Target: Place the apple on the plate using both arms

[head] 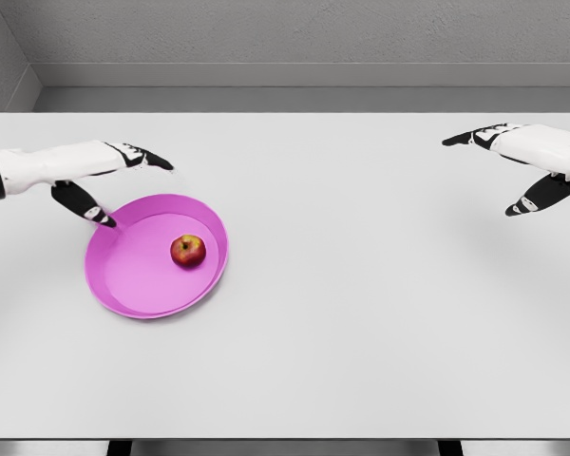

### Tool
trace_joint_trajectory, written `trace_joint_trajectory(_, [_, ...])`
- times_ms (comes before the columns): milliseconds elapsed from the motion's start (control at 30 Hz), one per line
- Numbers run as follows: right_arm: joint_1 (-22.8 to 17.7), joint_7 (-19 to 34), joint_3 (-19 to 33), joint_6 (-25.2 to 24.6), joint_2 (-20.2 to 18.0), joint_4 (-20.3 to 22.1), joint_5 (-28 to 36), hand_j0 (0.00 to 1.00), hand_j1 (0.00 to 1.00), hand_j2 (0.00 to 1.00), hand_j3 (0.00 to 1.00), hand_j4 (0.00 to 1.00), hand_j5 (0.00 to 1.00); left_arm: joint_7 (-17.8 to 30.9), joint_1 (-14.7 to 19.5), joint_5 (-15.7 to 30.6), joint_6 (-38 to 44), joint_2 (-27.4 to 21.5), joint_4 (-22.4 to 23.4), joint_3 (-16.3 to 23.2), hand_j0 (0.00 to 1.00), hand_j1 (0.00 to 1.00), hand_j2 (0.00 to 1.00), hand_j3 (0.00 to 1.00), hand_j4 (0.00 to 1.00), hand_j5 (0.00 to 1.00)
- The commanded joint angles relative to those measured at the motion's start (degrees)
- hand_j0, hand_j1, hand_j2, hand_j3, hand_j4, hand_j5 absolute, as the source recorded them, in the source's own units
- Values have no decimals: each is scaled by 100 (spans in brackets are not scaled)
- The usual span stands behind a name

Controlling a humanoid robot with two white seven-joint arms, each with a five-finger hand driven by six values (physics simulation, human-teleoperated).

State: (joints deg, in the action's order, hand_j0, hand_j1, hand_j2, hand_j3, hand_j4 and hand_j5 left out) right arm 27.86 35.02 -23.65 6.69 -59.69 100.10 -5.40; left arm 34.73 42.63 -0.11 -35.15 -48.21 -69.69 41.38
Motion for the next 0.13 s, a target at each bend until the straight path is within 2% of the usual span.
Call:
trace_joint_trajectory(0, [0, -2, 1, -1, -7, 1, 13, 100, 100, 100, 100, 100, 100, -10, -9, 152, 15, 4, 386, -253, 100, 100, 100, 100, 100, 100])
trace_joint_trajectory(100, [0, -2, 1, -9, -7, 1, 13, 100, 100, 100, 100, 100, 100, -10, -17, 126, 15, 4, 395, -262, 100, 100, 100, 100, 100, 100])
